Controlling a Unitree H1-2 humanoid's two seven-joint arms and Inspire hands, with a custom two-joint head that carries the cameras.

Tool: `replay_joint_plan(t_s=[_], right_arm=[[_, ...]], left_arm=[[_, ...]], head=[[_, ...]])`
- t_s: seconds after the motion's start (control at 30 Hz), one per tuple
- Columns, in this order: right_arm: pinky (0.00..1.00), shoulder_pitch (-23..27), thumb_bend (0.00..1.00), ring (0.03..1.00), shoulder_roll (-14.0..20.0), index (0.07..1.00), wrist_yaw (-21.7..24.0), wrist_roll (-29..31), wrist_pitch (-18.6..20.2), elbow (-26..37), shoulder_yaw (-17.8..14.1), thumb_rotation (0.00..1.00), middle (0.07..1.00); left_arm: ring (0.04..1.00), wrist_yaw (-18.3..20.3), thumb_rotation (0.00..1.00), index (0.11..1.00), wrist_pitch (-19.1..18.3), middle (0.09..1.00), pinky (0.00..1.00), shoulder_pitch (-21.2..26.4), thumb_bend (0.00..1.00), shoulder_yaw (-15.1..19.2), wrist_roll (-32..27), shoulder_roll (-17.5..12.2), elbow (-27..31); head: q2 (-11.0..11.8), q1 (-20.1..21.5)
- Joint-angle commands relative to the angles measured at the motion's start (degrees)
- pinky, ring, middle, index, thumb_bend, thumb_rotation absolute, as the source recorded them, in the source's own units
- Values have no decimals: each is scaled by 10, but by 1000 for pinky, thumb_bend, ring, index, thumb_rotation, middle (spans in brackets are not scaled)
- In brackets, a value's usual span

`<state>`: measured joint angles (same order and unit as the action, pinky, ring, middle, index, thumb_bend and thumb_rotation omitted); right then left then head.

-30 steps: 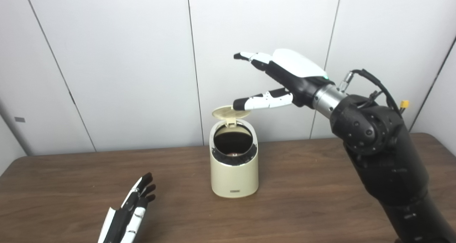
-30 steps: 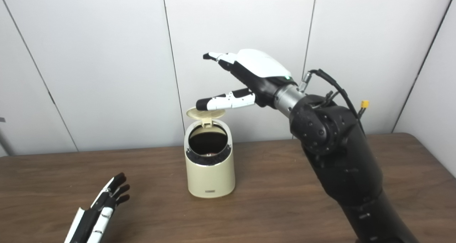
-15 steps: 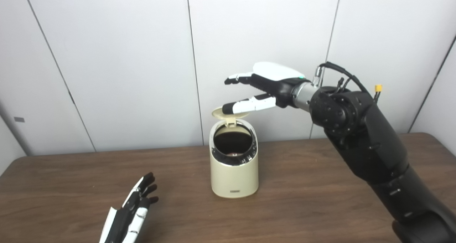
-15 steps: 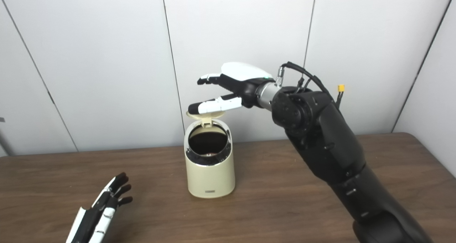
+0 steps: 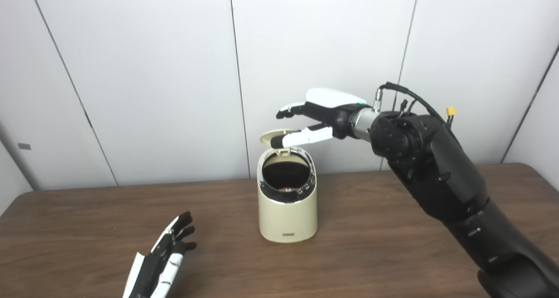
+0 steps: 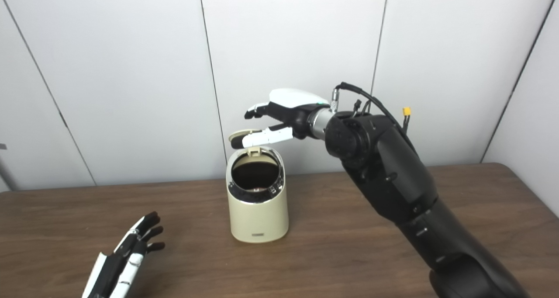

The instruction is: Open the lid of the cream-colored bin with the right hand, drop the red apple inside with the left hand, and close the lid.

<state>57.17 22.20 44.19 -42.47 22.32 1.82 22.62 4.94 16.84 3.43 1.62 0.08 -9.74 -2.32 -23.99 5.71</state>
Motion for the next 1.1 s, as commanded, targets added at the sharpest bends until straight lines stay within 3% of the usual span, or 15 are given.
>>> replay_joint_plan(t_s=[0.0, 0.17, 0.37, 0.7, 0.93, 1.07], right_arm=[[892, 43, 811, 941, 0, 876, -1, -5, 7, 8, -5, 994, 903], [911, 41, 787, 942, 0, 875, 4, -11, 7, 8, 8, 998, 903], [862, 35, 799, 911, -5, 853, -7, 5, -17, -5, 13, 1000, 885], [917, 24, 790, 932, 1, 863, 16, 5, -1, 20, 22, 1000, 893], [865, 7, 792, 911, 5, 842, 27, -7, 4, 51, 25, 999, 871], [891, -6, 804, 930, 3, 852, 37, -5, 15, 66, 24, 995, 883]], left_arm=[[878, -6, 845, 932, 16, 920, 766, 12, 524, 1, 8, 1, -1], [882, -5, 854, 930, 10, 919, 753, 9, 531, -1, 12, 1, 8], [873, -6, 848, 905, 17, 908, 736, 8, 511, -4, 16, 5, 9], [876, -3, 835, 903, 4, 912, 724, 8, 499, -2, 15, 10, 18], [863, -2, 835, 902, 0, 910, 708, 7, 498, -1, 12, 9, 22], [861, -3, 845, 902, -4, 907, 695, 5, 509, -1, 13, 12, 27]], head=[[-1, -2], [-3, -4], [-8, -6], [-11, -9], [-15, -10], [-16, -10]])
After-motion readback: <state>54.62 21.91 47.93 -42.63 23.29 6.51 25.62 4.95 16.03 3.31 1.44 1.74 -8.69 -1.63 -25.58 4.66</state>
